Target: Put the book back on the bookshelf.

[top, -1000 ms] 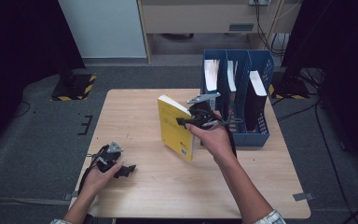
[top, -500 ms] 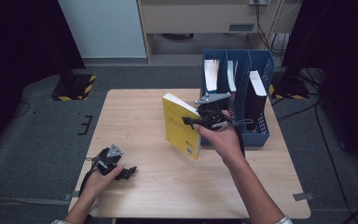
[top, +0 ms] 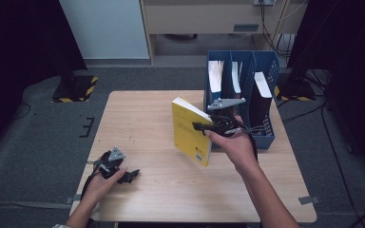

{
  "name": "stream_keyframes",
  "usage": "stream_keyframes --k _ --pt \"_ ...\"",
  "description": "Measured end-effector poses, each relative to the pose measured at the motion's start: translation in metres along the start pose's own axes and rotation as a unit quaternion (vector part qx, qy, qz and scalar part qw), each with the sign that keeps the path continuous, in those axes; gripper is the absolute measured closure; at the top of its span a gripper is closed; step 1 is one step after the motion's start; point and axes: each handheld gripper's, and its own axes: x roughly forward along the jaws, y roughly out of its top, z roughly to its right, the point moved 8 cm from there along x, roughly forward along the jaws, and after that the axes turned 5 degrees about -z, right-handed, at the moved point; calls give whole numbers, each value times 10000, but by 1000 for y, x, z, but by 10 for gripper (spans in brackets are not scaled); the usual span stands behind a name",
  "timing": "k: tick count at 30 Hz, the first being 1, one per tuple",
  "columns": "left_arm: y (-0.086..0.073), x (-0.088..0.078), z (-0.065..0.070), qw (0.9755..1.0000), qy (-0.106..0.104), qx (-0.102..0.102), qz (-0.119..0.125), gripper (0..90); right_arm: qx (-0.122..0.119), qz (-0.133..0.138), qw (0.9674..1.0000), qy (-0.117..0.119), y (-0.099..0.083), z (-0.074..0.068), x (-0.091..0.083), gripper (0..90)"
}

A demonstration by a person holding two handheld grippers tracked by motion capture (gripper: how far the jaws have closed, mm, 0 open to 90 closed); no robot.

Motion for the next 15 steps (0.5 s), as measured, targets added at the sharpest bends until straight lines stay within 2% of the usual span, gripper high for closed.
stream_keyframes --k 15 --pt "0 0 0 10000 4 -7 22 0 101 37 9999 -63 -16 8 -25 752"
